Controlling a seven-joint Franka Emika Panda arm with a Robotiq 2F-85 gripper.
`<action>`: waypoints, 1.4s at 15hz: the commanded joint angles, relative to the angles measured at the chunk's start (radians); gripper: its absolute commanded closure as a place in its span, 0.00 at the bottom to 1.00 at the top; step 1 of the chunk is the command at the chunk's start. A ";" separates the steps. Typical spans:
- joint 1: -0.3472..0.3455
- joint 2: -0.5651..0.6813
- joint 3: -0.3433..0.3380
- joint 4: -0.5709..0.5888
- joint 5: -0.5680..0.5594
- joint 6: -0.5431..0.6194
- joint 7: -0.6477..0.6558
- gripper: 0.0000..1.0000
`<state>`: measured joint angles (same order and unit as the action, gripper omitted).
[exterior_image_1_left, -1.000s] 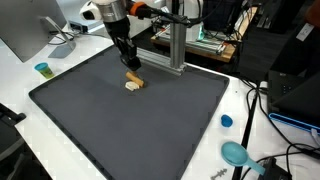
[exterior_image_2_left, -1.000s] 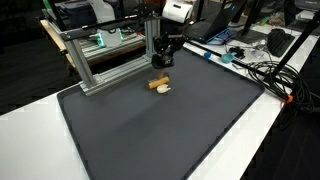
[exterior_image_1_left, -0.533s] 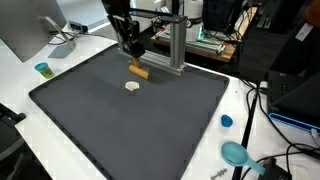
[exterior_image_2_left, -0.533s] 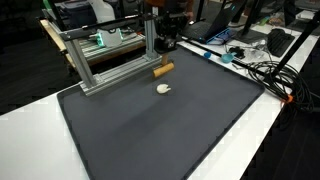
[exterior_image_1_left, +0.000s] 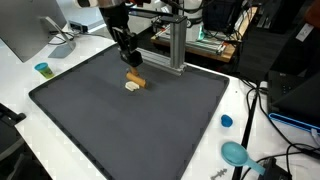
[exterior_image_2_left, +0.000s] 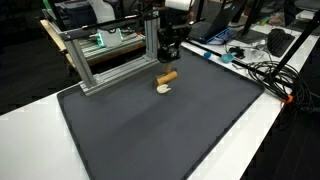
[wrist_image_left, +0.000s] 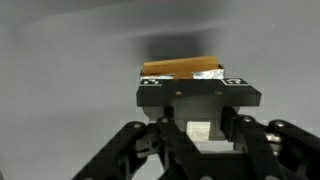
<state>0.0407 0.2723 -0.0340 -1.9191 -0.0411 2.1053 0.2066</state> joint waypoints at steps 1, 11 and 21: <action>-0.007 0.050 -0.008 0.053 -0.013 0.009 0.026 0.78; -0.031 0.016 -0.029 0.083 0.007 -0.042 0.055 0.78; -0.030 0.059 -0.029 0.105 -0.011 -0.076 0.061 0.78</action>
<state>0.0110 0.2953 -0.0641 -1.8393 -0.0423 2.0087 0.2537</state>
